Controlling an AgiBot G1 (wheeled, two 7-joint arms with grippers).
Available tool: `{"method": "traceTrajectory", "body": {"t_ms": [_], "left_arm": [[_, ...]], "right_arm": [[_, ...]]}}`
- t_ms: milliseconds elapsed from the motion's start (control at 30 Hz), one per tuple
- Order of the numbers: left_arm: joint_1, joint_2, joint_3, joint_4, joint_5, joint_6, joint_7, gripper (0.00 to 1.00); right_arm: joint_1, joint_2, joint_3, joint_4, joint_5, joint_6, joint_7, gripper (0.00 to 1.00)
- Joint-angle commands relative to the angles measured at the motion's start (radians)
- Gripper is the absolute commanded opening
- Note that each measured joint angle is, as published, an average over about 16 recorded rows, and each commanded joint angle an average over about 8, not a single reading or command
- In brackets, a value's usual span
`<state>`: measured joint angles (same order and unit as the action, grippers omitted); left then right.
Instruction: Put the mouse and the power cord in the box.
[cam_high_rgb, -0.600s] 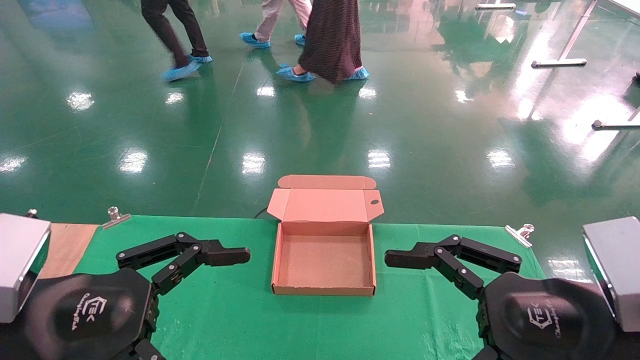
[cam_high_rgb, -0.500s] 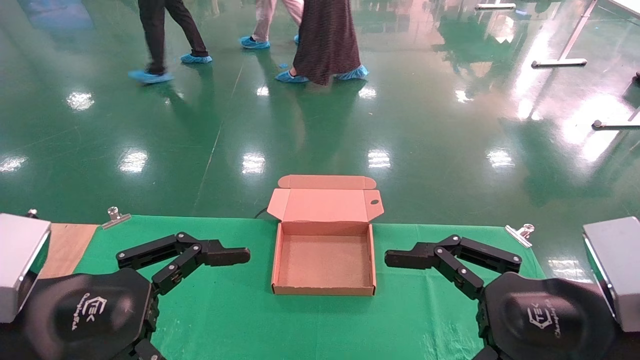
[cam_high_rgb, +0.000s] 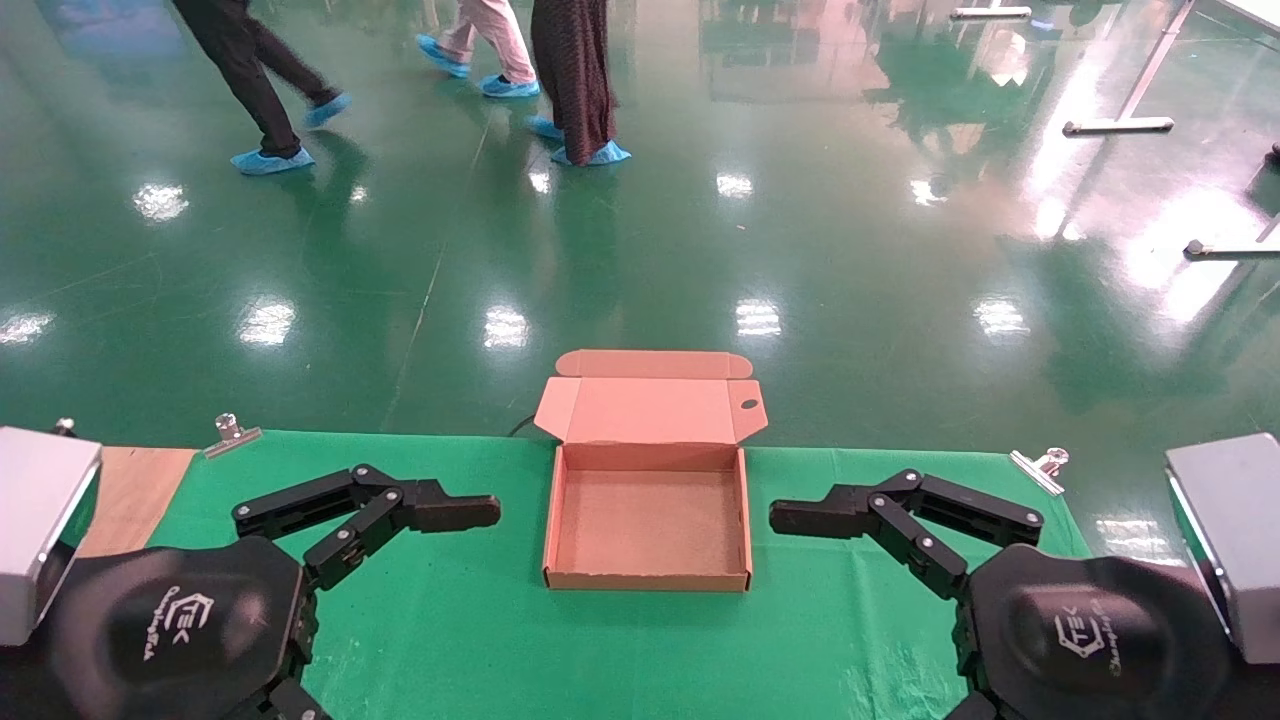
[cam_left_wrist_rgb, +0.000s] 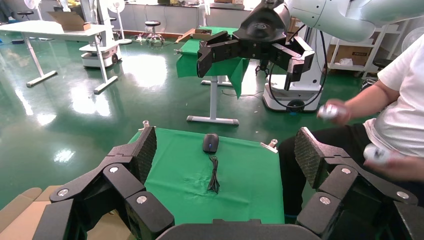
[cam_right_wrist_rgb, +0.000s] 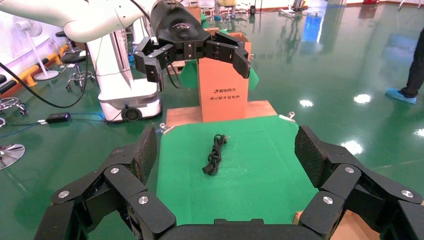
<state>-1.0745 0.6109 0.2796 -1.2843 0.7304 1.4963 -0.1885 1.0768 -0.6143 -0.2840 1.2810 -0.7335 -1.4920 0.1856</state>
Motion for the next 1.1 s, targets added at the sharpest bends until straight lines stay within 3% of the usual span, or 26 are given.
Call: {"method": "traceTrajectory", "body": {"t_ms": [33, 300, 467, 733, 1100], "left_arm": [[0.0, 0.0, 0.0, 0.001, 0.0, -0.001, 0.001, 1.0], [0.0, 0.005, 0.004, -0.001, 0.011, -0.004, 0.002, 1.0], [-0.03, 0.032, 0.053, 0.004, 0.121, -0.007, 0.033, 1.0], [-0.111, 0.111, 0.18, 0.144, 0.401, 0.017, 0.142, 1.0], [-0.261, 0.238, 0.341, 0.499, 0.784, -0.029, 0.431, 1.0]], "right_arm": [[0.0, 0.0, 0.0, 0.0, 0.0, 0.0, 0.0, 1.0], [-0.002, -0.002, 0.0, -0.003, 0.001, 0.0, -0.002, 1.0], [0.005, -0.014, -0.027, -0.035, -0.062, -0.012, -0.036, 1.0], [0.096, -0.07, -0.156, -0.16, -0.324, -0.066, -0.131, 1.0], [0.306, -0.201, -0.386, -0.426, -0.743, -0.069, -0.32, 1.0]]}}
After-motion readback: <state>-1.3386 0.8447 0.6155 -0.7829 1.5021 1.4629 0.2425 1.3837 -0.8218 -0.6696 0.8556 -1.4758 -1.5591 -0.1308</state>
